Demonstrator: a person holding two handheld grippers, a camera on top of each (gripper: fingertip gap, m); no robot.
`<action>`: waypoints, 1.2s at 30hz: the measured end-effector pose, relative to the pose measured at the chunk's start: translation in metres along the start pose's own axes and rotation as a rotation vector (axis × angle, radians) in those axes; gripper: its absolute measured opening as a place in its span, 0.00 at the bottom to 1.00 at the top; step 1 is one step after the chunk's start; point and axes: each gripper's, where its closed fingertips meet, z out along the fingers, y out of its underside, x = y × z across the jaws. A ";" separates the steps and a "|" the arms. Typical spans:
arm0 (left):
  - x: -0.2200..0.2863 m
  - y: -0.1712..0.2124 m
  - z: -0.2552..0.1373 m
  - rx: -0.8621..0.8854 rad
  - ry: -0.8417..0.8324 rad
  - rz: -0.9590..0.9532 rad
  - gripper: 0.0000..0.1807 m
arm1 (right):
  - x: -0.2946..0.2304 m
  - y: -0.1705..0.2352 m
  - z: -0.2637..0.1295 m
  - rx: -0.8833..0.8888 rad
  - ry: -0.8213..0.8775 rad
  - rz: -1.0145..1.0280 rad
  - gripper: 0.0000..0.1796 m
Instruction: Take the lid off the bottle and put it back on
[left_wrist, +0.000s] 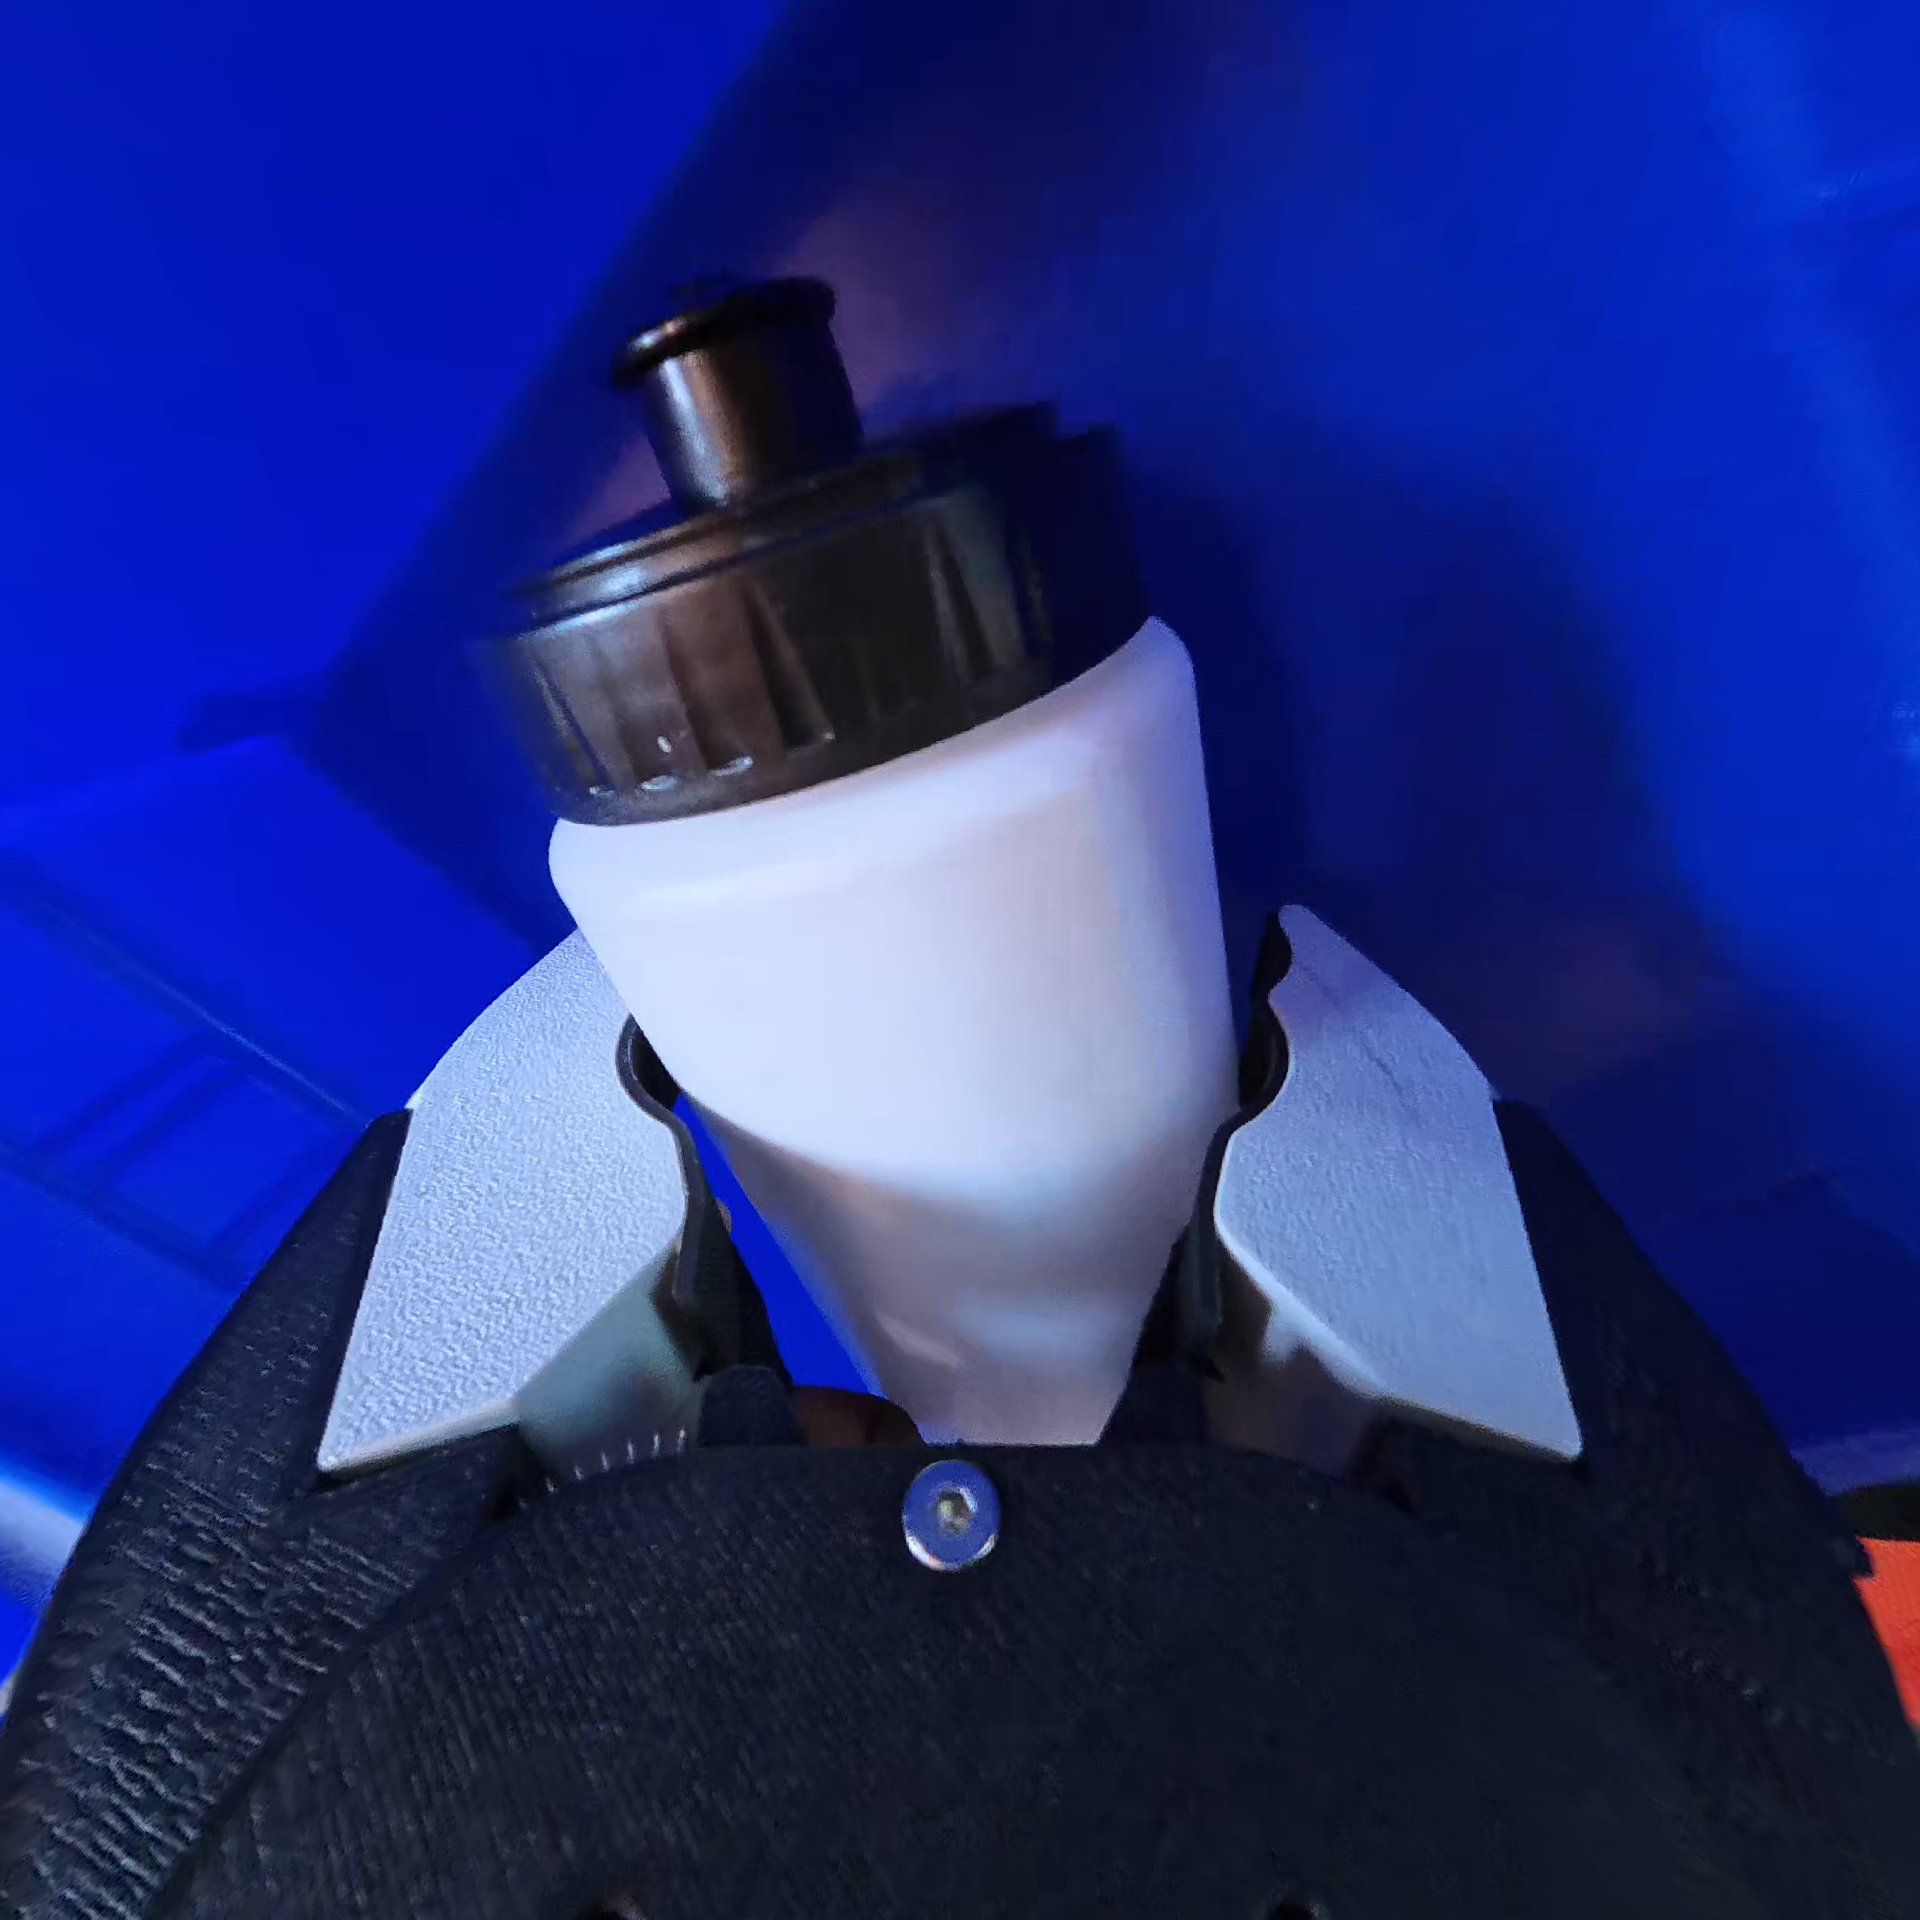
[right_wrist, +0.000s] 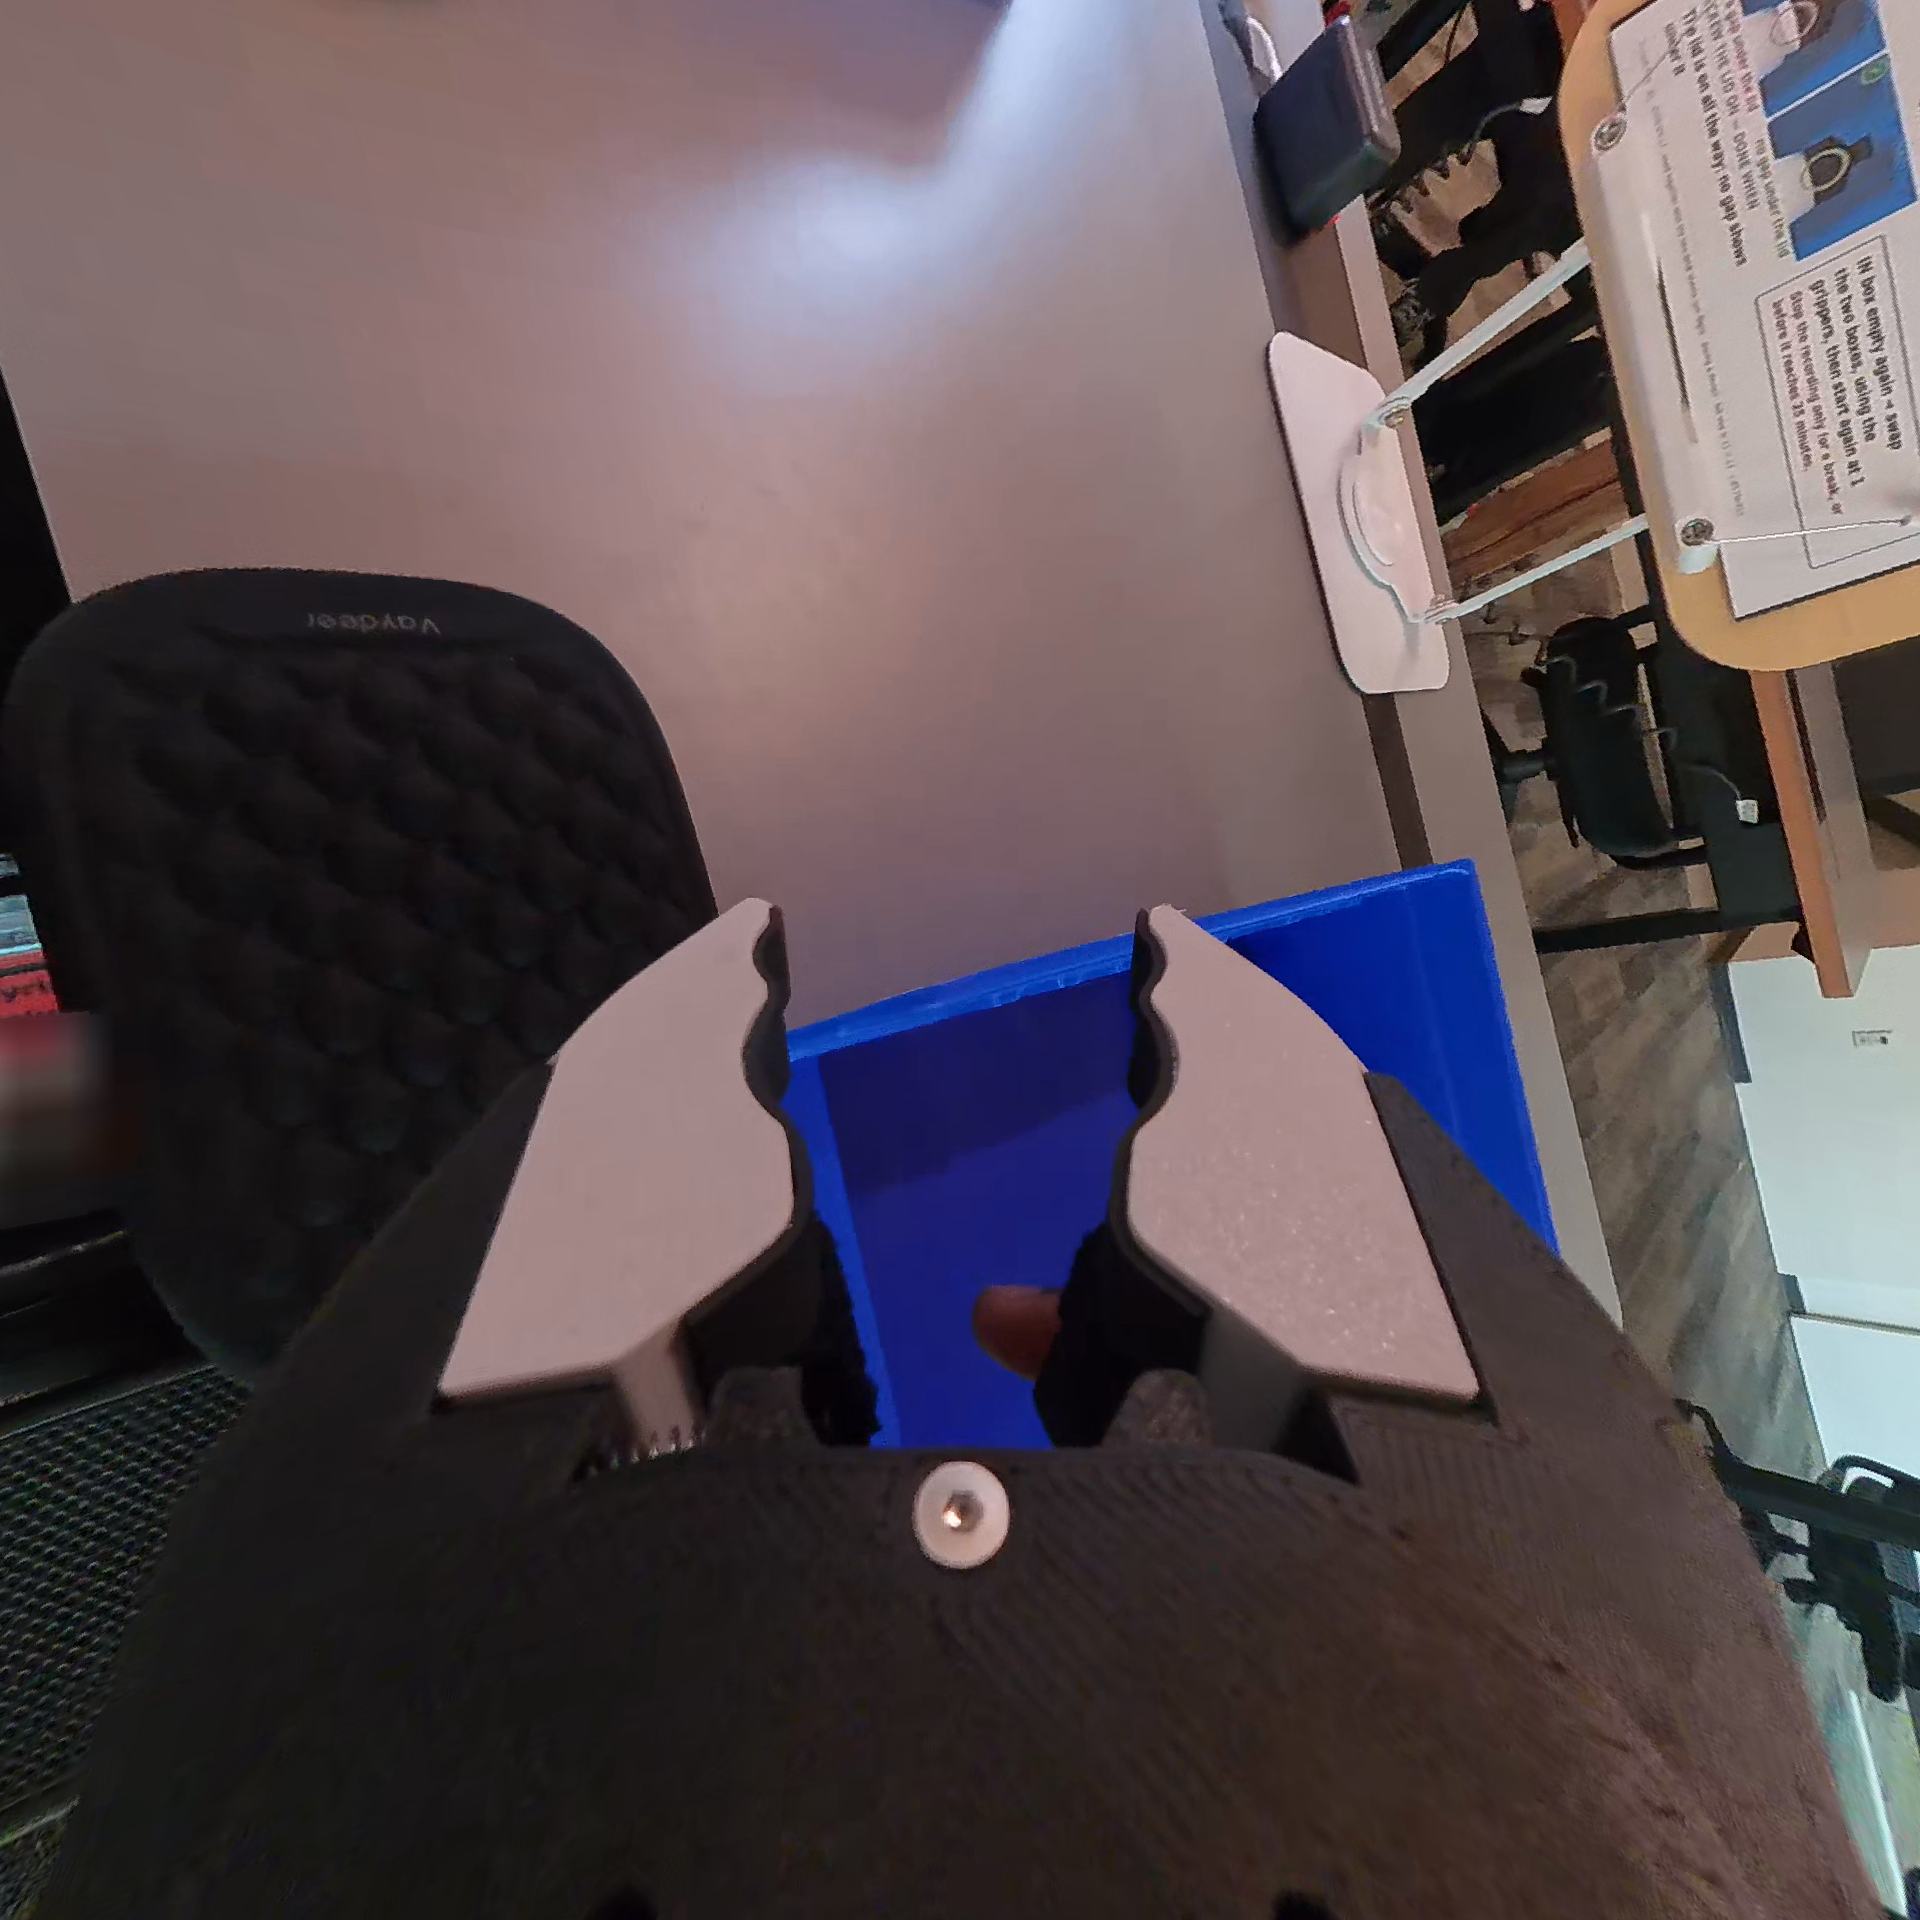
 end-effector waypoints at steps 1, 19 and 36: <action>0.002 -0.001 -0.005 0.029 -0.004 0.011 0.59 | 0.001 -0.001 -0.001 0.012 0.005 0.006 0.35; 0.087 -0.012 -0.229 1.286 -0.107 0.006 0.56 | 0.022 -0.064 0.017 0.355 0.039 0.284 0.29; 0.267 -0.111 -0.213 1.529 0.100 0.217 0.56 | 0.064 -0.184 0.061 0.576 -0.160 0.565 0.47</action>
